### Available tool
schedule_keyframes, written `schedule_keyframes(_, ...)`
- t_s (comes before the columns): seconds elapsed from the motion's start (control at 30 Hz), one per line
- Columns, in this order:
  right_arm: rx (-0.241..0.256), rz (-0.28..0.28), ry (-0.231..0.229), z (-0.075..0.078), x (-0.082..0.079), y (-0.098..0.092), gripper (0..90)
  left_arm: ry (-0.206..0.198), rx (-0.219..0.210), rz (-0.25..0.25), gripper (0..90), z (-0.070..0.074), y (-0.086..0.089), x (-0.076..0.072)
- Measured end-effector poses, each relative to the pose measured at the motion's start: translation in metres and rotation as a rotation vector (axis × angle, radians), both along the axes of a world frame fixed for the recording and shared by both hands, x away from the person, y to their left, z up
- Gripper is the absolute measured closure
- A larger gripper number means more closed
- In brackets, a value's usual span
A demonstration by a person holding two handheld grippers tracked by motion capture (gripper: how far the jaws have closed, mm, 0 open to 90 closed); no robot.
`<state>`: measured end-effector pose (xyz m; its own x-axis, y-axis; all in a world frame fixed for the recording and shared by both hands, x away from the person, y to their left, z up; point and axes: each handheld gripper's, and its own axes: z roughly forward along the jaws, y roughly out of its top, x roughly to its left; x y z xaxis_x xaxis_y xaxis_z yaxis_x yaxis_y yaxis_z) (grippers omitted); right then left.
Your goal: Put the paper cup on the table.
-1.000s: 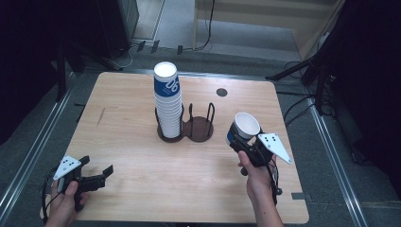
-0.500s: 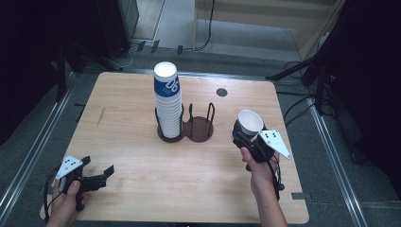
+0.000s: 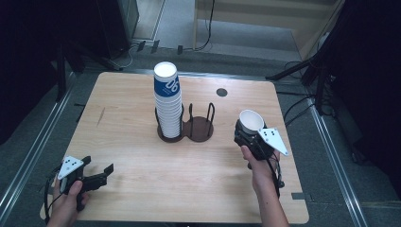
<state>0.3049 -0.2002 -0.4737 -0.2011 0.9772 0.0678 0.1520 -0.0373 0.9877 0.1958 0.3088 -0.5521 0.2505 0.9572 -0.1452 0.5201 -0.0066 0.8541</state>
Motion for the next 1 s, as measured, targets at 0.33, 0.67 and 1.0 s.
schedule_keyframes(0.33,0.007,-0.024,0.033,-0.008,0.010,0.000,21.4,0.007,-0.009,-0.022,1.7,0.000,0.000,-0.001)
schedule_keyframes(0.67,-0.030,-0.046,0.061,-0.021,0.025,0.004,21.3,0.009,-0.006,-0.031,1.7,0.000,-0.001,-0.001)
schedule_keyframes(1.0,-0.053,-0.120,0.105,-0.036,0.043,0.000,20.8,0.010,-0.007,-0.035,1.7,0.000,-0.001,-0.001)
